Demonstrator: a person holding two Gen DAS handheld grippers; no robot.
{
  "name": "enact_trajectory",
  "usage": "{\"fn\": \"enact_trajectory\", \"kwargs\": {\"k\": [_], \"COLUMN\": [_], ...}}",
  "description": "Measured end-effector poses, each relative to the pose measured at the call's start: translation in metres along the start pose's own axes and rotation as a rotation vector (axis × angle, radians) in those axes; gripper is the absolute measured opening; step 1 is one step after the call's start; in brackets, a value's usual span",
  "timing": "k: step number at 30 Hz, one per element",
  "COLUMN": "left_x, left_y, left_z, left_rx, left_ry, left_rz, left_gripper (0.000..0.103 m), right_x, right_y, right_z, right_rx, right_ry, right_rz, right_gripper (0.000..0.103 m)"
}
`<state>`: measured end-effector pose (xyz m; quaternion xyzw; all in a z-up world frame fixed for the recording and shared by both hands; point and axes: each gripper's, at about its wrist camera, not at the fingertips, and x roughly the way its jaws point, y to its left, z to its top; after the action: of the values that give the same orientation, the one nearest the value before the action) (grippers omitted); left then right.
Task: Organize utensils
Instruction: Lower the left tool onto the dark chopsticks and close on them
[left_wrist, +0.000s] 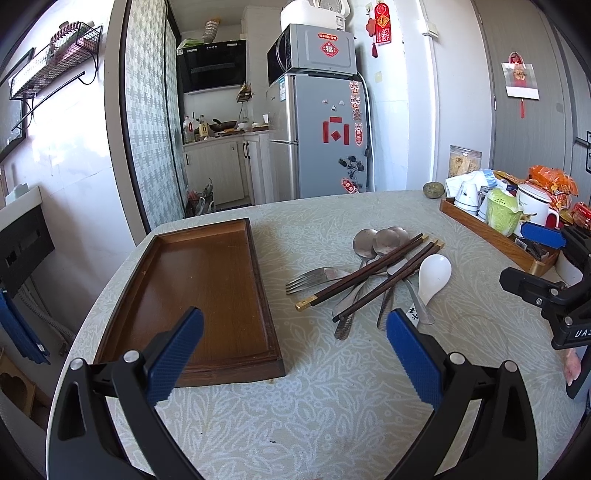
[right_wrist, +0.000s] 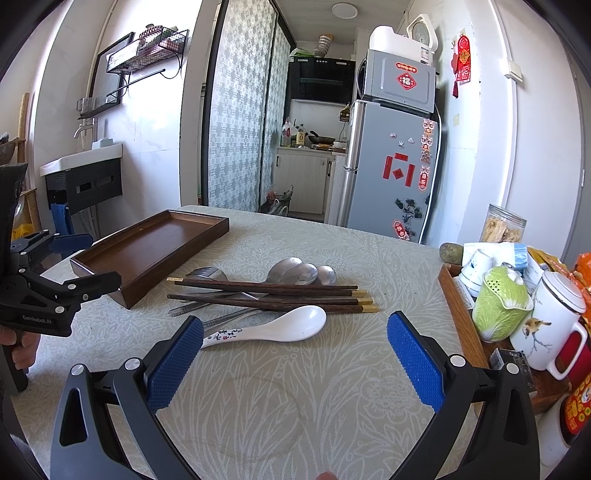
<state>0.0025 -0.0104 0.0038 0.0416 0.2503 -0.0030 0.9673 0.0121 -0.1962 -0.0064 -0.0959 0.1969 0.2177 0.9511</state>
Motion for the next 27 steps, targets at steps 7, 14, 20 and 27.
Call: {"fn": "enact_trajectory", "kwargs": {"k": [7,14,20,27], "left_x": [0.0,0.007,0.029,0.076], "left_y": [0.002,-0.006,-0.033,-0.039], "left_z": [0.0,0.001,0.007,0.019], "left_rx": [-0.005,0.076,0.34,0.374], "left_ry": [-0.001,0.044,0.169,0.306], "left_rz": [0.002,-0.099,-0.204,-0.288], "left_gripper": [0.1,0.1,0.066,0.037], "right_x": [-0.001,0.002,0.013,0.027], "right_y": [-0.002,-0.01,-0.027,-0.042], "right_z": [-0.002,-0.003,0.006,0.03], "right_rx": [0.017,0.053,0.095,0.125], "right_ry": [0.008,0.034,0.136,0.227], "right_rz": [-0.011,0.078,0.15,0.185], "right_gripper": [0.1,0.097,0.071,0.061]}}
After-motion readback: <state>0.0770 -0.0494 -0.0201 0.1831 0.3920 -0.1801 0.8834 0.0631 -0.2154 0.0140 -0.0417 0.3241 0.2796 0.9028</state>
